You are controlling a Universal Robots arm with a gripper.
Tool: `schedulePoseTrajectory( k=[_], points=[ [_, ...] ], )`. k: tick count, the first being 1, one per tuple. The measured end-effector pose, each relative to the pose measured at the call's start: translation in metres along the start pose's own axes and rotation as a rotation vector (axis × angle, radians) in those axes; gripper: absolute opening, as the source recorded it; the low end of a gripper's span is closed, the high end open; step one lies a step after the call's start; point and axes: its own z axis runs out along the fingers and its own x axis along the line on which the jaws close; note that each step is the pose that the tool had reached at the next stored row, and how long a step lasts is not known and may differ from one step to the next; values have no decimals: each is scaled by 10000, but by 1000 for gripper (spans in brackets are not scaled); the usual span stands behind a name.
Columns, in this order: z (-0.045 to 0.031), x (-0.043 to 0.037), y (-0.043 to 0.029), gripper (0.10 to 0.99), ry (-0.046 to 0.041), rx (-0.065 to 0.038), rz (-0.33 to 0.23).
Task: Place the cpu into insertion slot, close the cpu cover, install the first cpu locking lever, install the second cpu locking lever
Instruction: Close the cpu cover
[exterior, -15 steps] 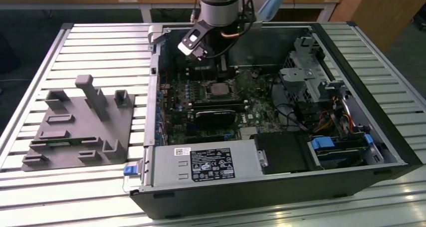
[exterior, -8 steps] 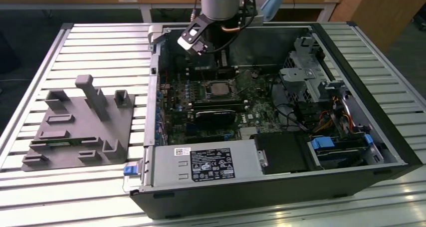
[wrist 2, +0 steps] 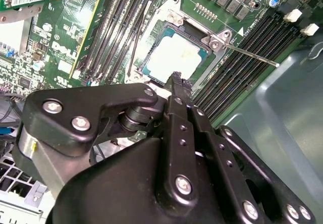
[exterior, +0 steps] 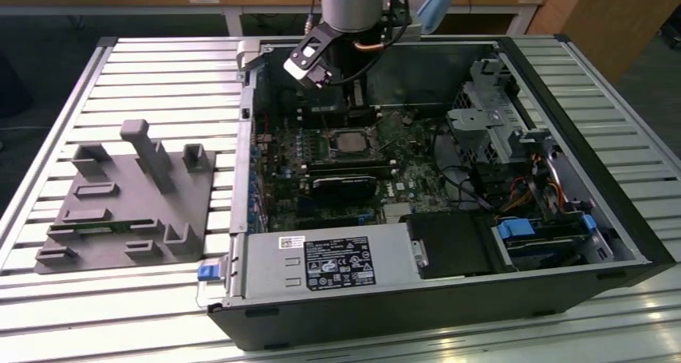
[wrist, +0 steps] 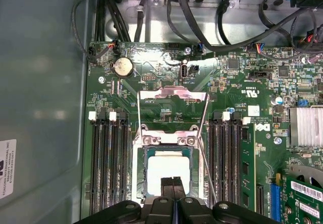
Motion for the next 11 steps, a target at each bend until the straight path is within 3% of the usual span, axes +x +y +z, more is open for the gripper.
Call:
schedulePoseTrajectory(
  k=[5, 11],
  points=[
    [-2, 0, 0, 106, -1, 0, 0],
    [-73, -1, 7, 106, -1, 0, 0]
  ],
)
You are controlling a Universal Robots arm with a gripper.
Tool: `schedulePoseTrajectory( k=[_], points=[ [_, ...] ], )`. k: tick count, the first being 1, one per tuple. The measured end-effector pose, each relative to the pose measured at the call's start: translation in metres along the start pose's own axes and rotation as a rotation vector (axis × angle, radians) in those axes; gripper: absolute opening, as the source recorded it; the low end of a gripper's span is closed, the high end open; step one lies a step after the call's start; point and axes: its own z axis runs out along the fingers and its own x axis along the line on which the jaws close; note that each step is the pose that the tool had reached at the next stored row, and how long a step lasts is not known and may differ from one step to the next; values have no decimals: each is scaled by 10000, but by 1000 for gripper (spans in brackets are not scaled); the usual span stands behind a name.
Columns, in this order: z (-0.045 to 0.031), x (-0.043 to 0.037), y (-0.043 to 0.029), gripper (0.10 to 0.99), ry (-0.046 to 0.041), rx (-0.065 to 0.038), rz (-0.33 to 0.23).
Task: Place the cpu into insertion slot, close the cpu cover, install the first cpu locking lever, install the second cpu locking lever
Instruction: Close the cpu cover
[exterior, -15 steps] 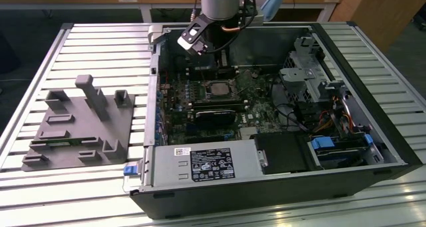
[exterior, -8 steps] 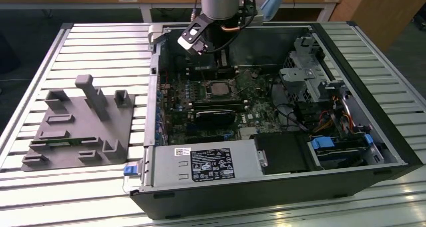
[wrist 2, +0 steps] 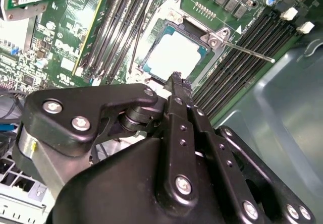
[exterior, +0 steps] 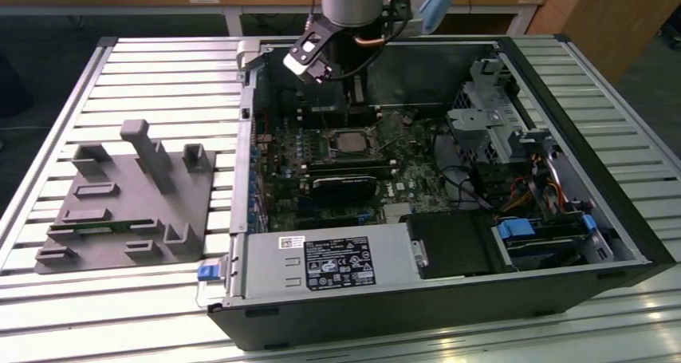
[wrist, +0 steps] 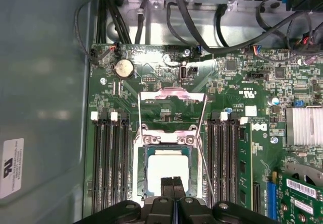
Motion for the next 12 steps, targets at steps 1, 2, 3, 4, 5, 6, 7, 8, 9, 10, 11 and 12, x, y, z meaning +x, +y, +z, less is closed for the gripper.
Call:
schedulePoseTrajectory(
  k=[1, 2, 3, 4, 5, 6, 7, 8, 9, 10, 11, 12],
  points=[
    [-1, 0, 0, 106, 2, -1, 0],
    [-1, 0, 0, 106, 1, 0, 0],
    [-1, 0, 0, 106, 2, -1, 0],
    [-1, 0, 0, 106, 2, -1, 0],
    [-1, 0, 4, 106, 2, -1, -3],
    [-1, 0, 10, 106, 1, 0, -2],
    [0, 0, 24, 106, 0, 1, -1],
    [2, 0, 45, 106, 1, 1, 0],
    [4, 0, 66, 106, 1, 1, 0],
    [6, 0, 88, 106, 1, 2, -1],
    [8, 0, 110, 106, 1, 2, -1],
    [11, 0, 134, 106, 1, 4, 0]
  ],
)
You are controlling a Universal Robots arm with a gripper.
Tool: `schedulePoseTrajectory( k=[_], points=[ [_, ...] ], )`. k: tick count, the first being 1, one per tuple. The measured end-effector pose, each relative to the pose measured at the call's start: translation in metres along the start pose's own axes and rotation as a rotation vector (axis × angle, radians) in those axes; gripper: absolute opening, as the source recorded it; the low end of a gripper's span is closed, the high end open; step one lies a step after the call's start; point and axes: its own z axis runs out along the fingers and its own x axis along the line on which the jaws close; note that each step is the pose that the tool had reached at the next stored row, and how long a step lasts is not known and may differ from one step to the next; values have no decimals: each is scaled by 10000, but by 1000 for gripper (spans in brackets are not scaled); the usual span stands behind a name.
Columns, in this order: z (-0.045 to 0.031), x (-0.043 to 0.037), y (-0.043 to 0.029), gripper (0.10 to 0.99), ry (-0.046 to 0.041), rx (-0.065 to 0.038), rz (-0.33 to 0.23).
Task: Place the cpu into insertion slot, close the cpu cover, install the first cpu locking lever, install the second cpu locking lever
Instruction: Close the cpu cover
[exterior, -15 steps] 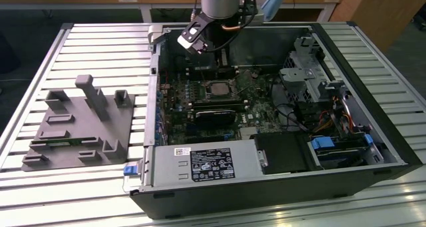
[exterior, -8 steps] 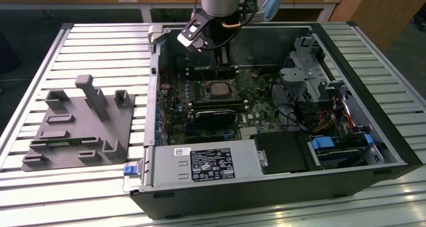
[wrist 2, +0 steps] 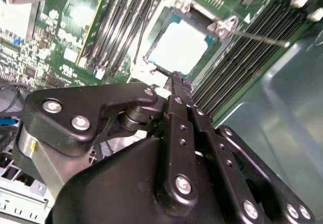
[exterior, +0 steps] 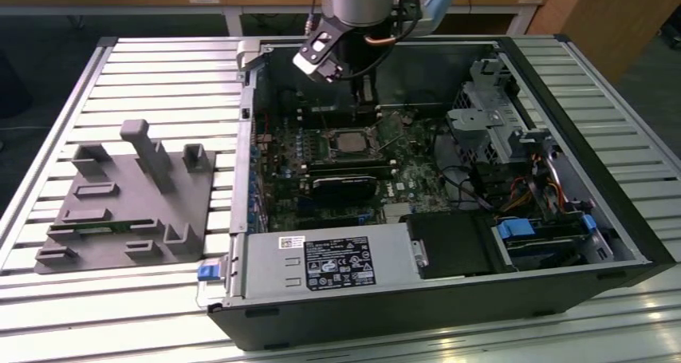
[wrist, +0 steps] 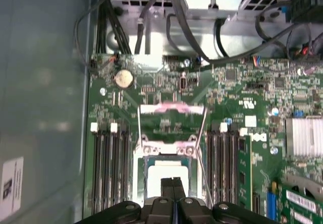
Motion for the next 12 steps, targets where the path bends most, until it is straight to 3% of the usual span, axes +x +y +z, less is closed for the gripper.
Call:
schedulePoseTrajectory(
  k=[12],
  points=[
    [27, 0, 297, 106, -1, 14, 0]
  ],
)
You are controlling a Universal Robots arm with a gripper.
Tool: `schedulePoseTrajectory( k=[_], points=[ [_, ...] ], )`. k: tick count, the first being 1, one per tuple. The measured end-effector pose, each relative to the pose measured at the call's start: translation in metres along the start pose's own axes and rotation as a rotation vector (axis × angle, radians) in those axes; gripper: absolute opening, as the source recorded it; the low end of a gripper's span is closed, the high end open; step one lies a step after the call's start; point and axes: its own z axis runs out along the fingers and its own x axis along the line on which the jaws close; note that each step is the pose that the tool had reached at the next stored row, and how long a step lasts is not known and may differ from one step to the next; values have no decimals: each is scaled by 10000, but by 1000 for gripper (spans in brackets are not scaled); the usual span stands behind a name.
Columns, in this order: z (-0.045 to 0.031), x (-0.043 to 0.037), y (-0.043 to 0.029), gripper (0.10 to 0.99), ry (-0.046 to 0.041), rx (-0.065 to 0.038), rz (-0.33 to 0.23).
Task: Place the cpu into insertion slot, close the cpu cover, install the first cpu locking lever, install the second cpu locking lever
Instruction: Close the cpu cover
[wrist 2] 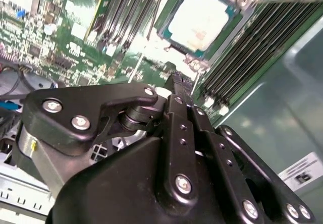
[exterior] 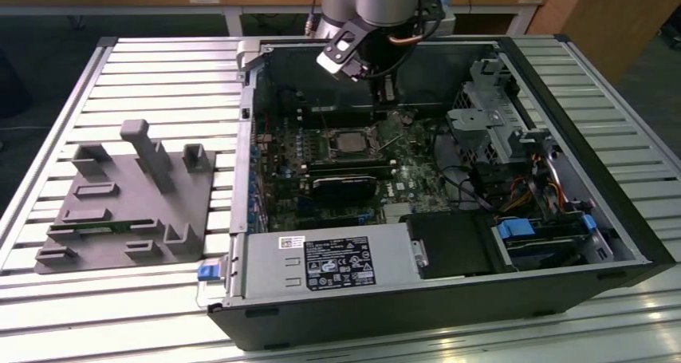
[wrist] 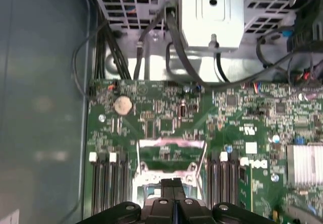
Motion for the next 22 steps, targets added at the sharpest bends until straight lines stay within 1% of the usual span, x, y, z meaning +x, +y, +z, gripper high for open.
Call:
schedulePoseTrajectory(
  k=[20, 21, 22],
  points=[
    [41, 1, 455, 106, 1, 6, -1],
    [45, 1, 501, 106, 0, 7, 0],
    [47, 1, 522, 106, 0, 7, 0]
  ],
)
